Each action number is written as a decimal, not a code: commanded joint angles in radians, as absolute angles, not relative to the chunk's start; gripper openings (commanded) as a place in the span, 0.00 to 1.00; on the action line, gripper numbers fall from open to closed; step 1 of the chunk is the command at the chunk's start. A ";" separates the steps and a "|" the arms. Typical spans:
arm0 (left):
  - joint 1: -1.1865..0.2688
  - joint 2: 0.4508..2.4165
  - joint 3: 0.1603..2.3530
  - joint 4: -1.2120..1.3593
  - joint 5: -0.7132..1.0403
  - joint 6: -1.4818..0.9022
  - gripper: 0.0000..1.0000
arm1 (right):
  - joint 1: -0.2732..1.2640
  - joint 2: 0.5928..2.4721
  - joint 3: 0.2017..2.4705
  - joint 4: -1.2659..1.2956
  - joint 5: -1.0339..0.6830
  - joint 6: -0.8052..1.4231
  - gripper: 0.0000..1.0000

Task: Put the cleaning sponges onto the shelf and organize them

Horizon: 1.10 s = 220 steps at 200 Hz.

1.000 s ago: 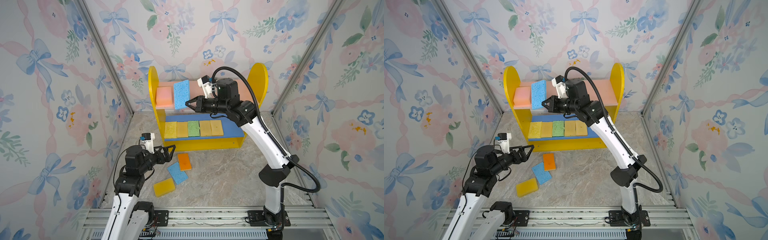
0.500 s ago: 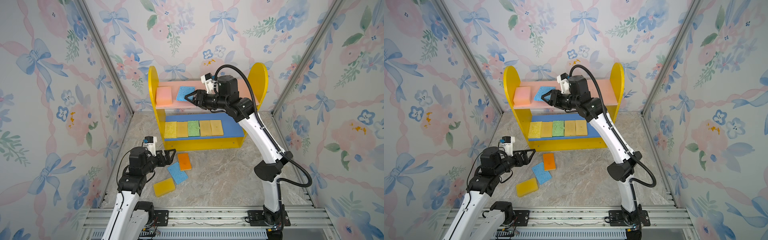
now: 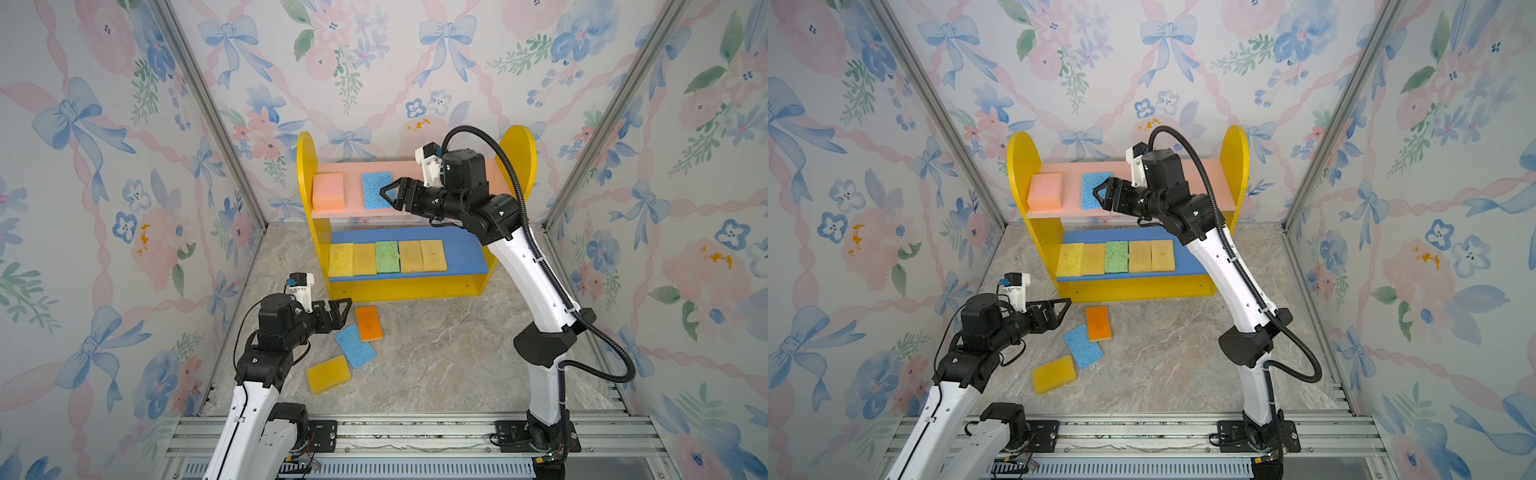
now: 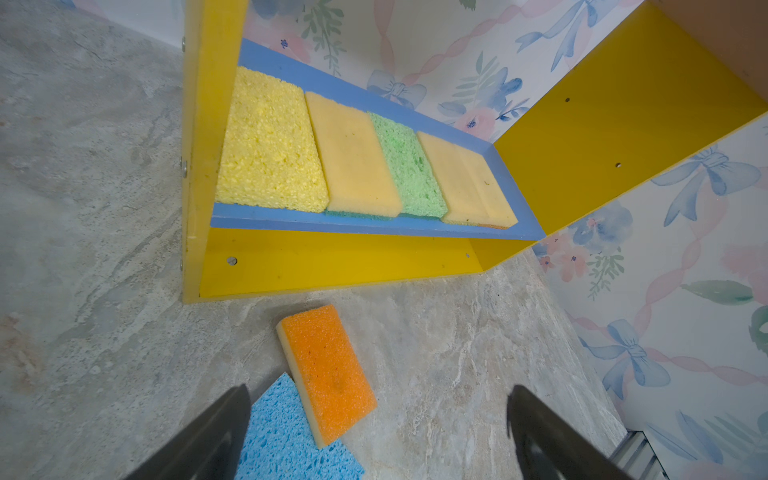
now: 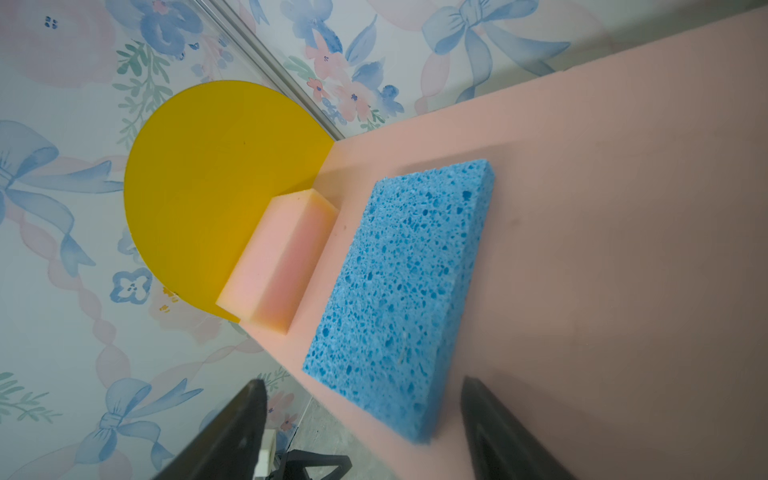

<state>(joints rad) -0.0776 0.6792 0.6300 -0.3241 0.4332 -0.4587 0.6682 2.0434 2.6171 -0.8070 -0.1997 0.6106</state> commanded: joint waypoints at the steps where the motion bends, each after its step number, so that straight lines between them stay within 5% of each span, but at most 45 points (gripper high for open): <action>1: -0.071 0.666 0.617 -0.326 0.439 -0.437 0.98 | 0.660 2.064 2.617 -0.909 -0.135 0.568 0.77; 90: -0.101 0.710 0.899 -0.320 0.534 -0.521 0.98 | 0.646 2.083 2.602 -0.724 -0.380 0.662 0.80; 121: -0.280 0.809 1.118 -0.281 0.416 -0.544 0.98 | 0.633 1.834 2.362 -0.702 -0.289 0.554 0.82; 166: -0.540 1.122 1.558 -0.281 0.313 -0.520 0.98 | 0.516 1.330 1.721 -0.538 -0.265 0.583 0.87; 220: -0.592 1.547 2.014 -0.281 0.359 -0.525 0.98 | 0.433 1.048 1.341 -0.604 -0.358 0.573 0.90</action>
